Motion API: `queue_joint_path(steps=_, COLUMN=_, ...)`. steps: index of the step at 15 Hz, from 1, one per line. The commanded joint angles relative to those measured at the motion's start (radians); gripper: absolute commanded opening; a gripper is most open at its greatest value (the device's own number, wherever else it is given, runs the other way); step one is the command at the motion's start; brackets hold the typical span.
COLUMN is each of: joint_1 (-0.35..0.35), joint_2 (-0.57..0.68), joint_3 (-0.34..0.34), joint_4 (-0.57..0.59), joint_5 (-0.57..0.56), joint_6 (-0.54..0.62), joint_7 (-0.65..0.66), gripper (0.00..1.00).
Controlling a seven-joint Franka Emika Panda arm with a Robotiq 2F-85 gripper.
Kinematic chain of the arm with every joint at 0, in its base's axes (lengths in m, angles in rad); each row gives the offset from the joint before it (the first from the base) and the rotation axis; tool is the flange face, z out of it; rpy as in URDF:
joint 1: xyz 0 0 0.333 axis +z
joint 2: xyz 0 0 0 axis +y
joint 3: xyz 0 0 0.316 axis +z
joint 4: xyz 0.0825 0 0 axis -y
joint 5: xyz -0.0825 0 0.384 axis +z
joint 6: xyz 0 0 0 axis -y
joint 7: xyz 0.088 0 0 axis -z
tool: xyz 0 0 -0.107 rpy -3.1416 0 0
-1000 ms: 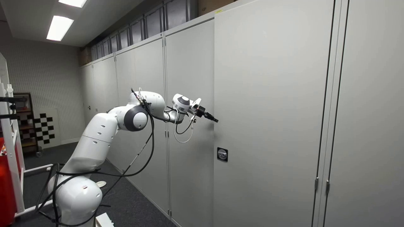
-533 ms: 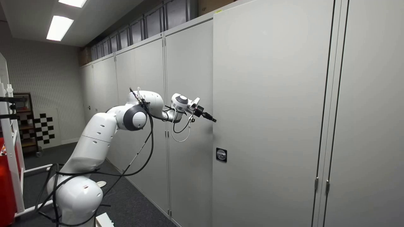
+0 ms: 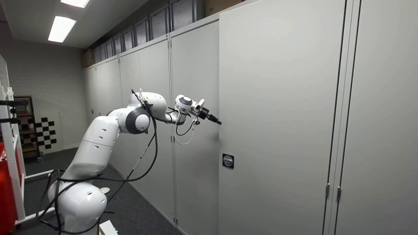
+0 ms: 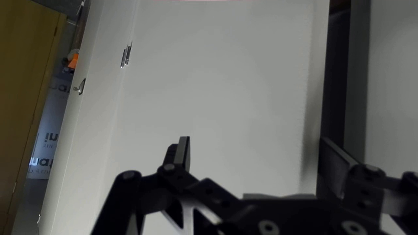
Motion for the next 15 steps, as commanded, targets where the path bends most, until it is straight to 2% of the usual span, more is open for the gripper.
queue_joint_path(steps=1, joint_1=0.004, joint_2=-0.080, joint_3=0.004, joint_4=-0.081, joint_5=0.009, joint_6=-0.040, joint_7=-0.019, gripper=1.00)
queue_joint_path(steps=15, joint_1=-0.017, joint_2=-0.196, joint_3=0.033, joint_4=-0.221, joint_5=0.042, joint_6=-0.050, joint_7=-0.010, gripper=1.00)
